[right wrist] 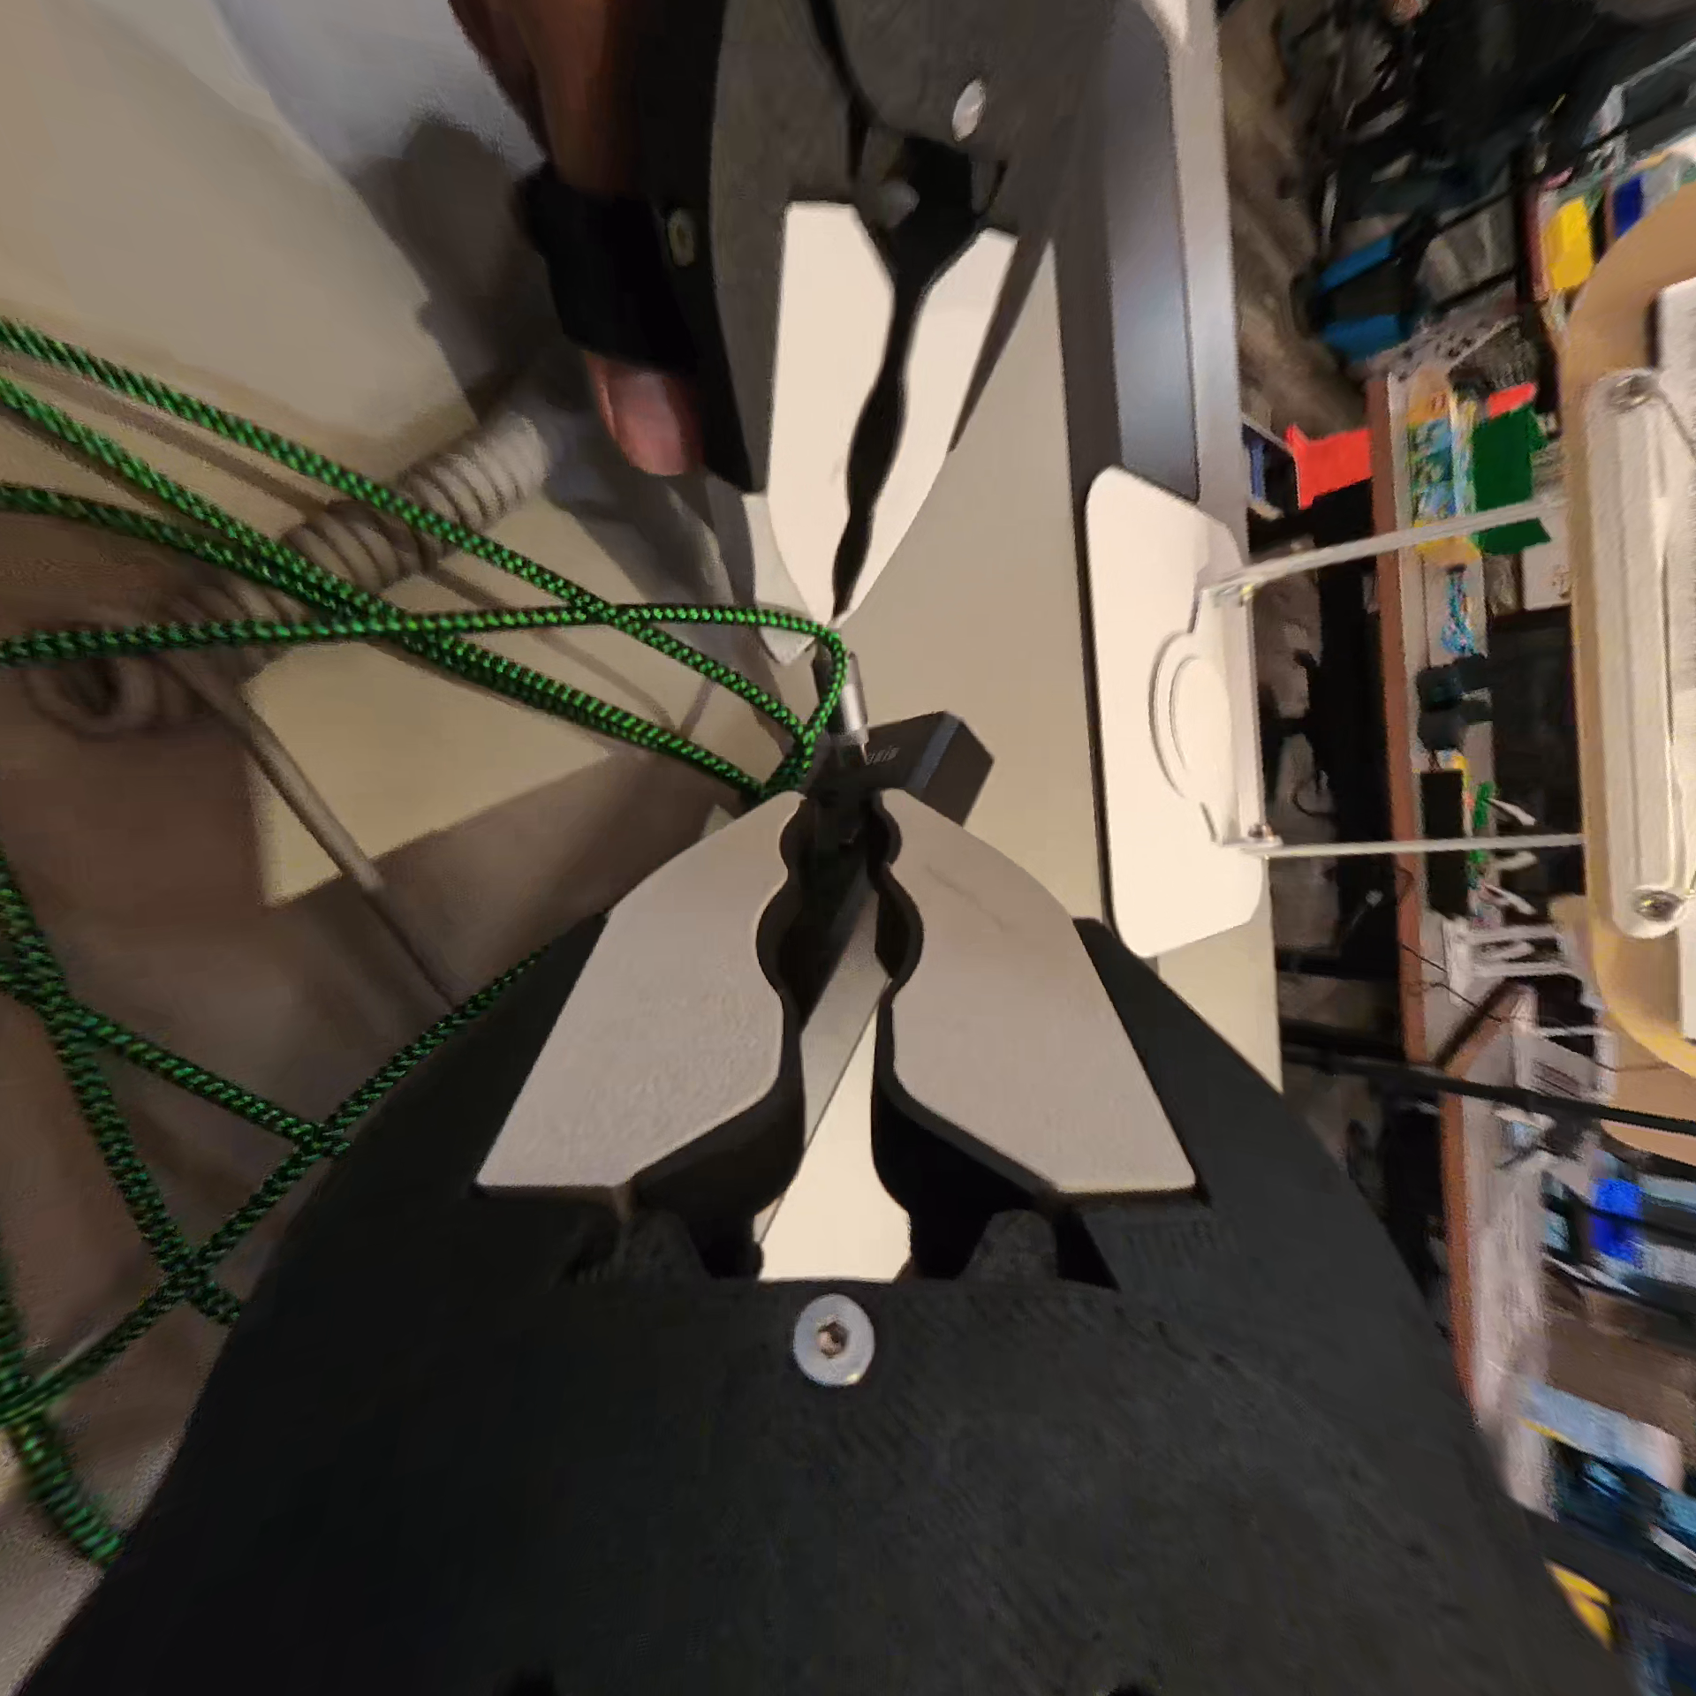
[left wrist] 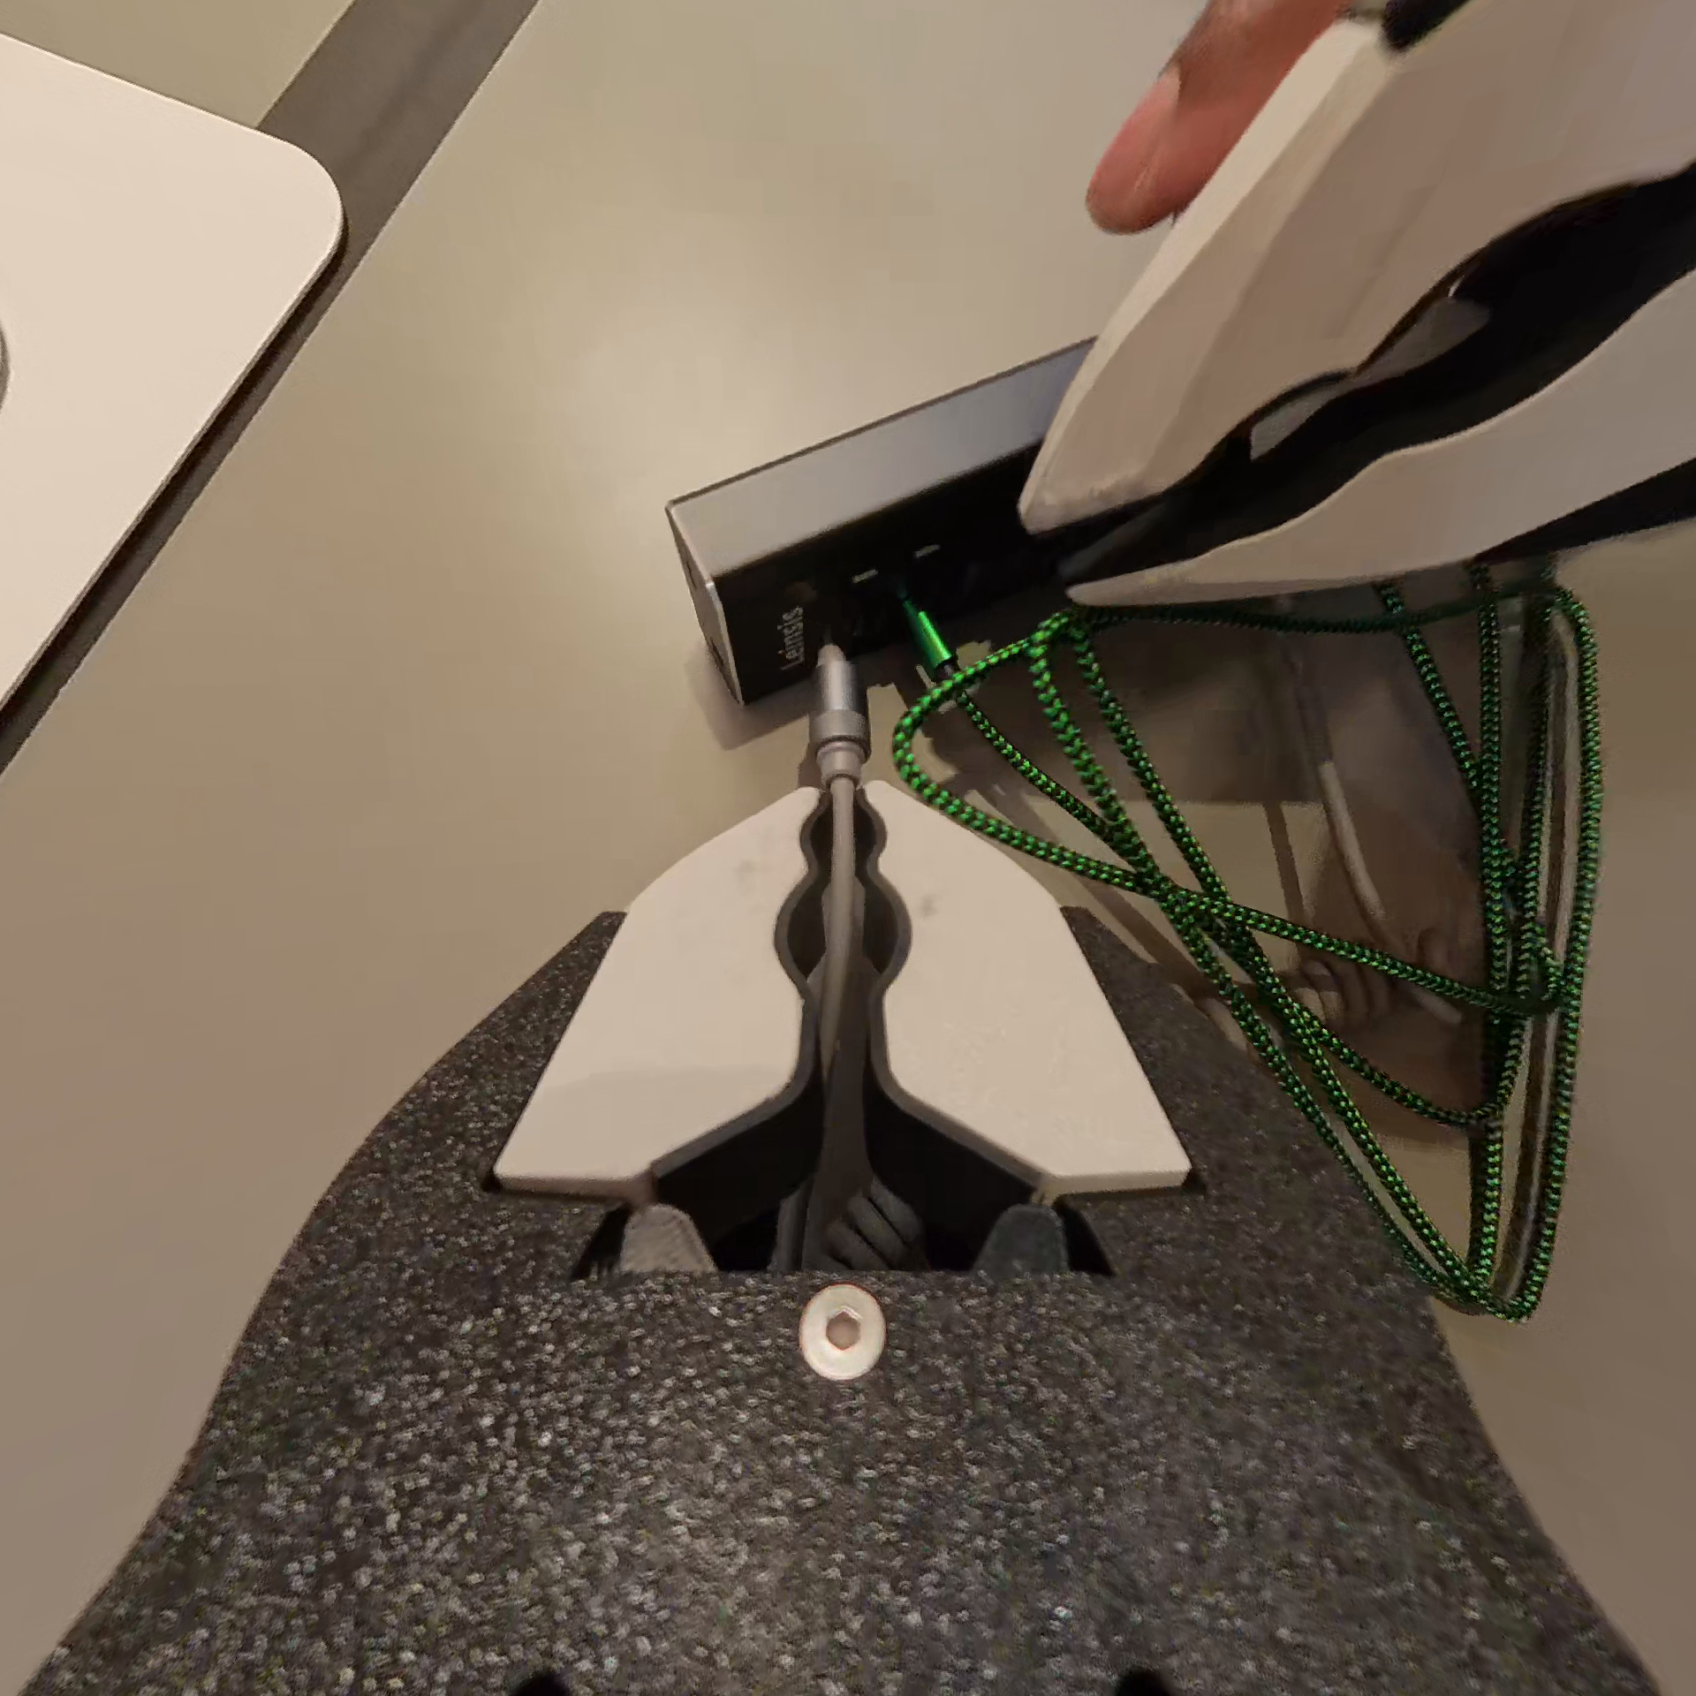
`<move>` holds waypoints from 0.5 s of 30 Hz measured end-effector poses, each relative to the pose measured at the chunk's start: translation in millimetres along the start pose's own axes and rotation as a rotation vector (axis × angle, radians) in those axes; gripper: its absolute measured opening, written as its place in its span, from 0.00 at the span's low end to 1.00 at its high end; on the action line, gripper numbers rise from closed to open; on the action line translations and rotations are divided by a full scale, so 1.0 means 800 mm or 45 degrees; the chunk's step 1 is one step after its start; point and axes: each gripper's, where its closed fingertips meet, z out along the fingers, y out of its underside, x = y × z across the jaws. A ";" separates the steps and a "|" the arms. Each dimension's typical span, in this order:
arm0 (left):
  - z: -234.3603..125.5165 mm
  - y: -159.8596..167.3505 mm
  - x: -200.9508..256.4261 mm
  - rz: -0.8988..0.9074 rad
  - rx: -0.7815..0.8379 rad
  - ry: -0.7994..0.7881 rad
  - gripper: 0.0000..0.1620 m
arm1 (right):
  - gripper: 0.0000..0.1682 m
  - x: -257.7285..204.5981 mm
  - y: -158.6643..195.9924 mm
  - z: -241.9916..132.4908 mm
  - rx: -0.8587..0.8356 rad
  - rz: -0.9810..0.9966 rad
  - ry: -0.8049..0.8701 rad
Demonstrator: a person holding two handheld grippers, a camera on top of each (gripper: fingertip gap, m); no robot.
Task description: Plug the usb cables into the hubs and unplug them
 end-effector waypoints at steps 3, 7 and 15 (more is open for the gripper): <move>0.005 0.002 0.002 0.027 -0.023 -0.025 0.02 | 0.00 -0.025 0.007 0.009 -0.132 -0.177 -0.019; 0.010 0.003 0.009 0.044 -0.048 -0.045 0.02 | 0.00 -0.057 0.009 0.016 -0.202 -0.206 -0.129; 0.016 0.001 0.011 0.044 -0.053 -0.128 0.02 | 0.00 -0.076 0.017 0.012 -0.228 -0.215 -0.207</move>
